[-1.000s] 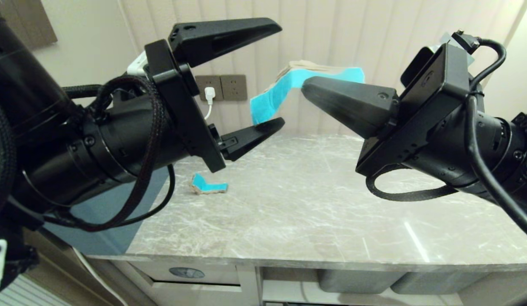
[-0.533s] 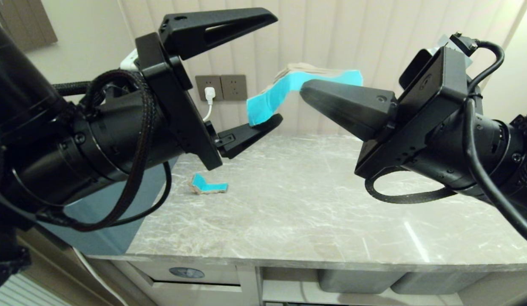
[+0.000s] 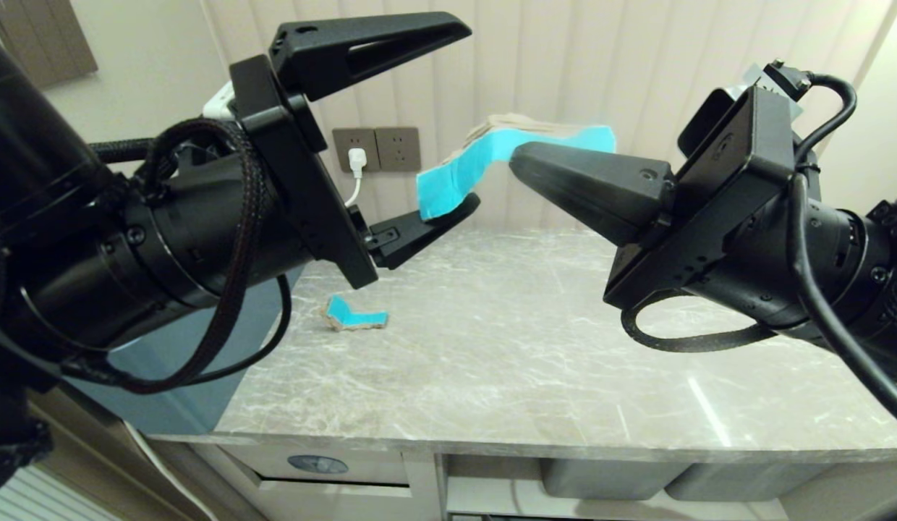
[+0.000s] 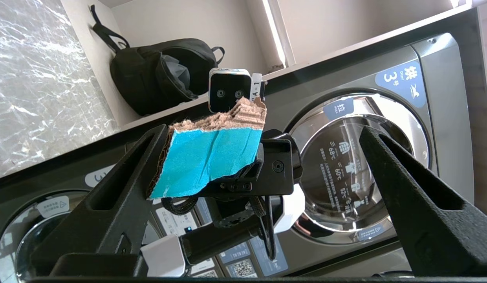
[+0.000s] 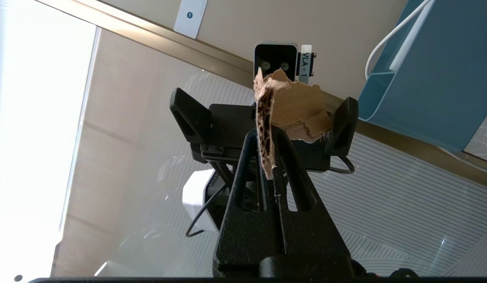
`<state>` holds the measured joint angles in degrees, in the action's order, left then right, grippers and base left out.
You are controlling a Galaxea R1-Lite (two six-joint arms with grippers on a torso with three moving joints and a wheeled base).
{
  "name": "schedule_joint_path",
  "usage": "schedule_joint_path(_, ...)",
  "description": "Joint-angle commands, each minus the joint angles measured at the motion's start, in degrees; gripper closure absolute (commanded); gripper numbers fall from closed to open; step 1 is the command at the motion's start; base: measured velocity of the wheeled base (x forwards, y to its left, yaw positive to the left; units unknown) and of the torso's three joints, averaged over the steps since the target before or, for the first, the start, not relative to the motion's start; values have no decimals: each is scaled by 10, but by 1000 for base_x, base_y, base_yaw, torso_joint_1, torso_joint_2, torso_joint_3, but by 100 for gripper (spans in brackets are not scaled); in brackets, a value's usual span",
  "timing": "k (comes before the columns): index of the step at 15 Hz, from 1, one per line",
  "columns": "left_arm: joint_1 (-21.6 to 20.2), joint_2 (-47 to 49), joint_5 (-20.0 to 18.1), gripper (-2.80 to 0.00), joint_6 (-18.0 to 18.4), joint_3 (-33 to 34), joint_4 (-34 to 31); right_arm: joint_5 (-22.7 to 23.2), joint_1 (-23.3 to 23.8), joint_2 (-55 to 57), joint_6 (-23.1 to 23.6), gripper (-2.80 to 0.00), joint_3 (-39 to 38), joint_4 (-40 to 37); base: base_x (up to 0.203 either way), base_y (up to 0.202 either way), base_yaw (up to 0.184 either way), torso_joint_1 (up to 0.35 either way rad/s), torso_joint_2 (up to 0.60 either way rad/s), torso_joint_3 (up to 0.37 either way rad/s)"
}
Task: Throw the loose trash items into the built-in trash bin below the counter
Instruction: Hand it to the other hand
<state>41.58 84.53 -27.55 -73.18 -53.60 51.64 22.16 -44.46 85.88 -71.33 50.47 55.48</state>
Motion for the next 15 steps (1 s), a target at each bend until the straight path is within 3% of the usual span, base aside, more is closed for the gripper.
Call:
schedule_joint_path(1,0,0,-1,-280,-4,0,3,2,0,0,-4,0,0,3,0,0,0,0,0,0)
schedule_joint_path(2,0,0,-1,0,-4,-1,4,2,0,0,-4,0,-1,3,0,0,0,0,0,0)
schedule_joint_path(15,1,1,-2,0,-3,6,22,1,-1,-13,-4,0,-13,1,0,0,0,0,0,0)
